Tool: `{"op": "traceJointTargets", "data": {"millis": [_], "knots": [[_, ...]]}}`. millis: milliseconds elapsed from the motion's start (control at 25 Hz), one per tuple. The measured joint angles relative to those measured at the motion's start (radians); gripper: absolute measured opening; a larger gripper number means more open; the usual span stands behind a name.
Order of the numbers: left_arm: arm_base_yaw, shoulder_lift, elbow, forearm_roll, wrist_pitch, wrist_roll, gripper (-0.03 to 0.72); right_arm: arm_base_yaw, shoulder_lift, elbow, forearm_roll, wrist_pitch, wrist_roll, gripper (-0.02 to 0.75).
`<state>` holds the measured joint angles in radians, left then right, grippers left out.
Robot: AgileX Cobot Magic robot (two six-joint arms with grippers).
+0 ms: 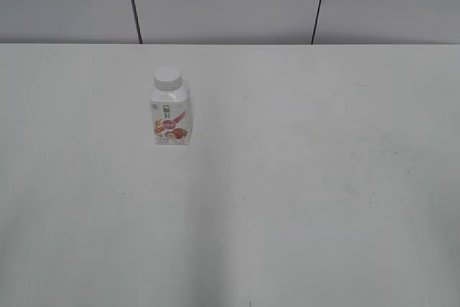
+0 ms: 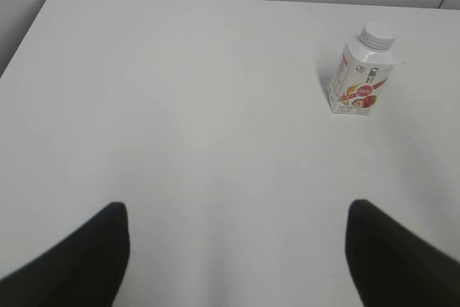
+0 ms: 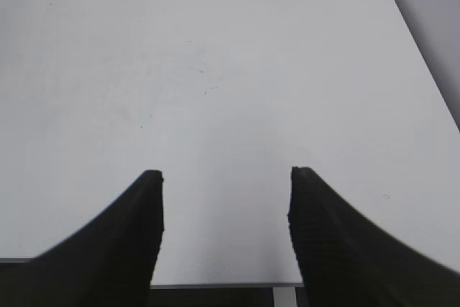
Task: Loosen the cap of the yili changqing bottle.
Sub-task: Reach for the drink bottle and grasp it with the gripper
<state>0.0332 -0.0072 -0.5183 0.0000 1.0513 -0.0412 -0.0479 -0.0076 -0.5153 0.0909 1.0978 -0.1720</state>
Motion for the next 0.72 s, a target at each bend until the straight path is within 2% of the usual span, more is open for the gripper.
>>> {"op": "traceJointTargets", "data": {"millis": [720], "knots": [[0.000, 0.000, 0.000, 0.000, 0.000, 0.000, 0.562, 0.000, 0.000, 0.000, 0.000, 0.000, 0.000, 0.447]]}}
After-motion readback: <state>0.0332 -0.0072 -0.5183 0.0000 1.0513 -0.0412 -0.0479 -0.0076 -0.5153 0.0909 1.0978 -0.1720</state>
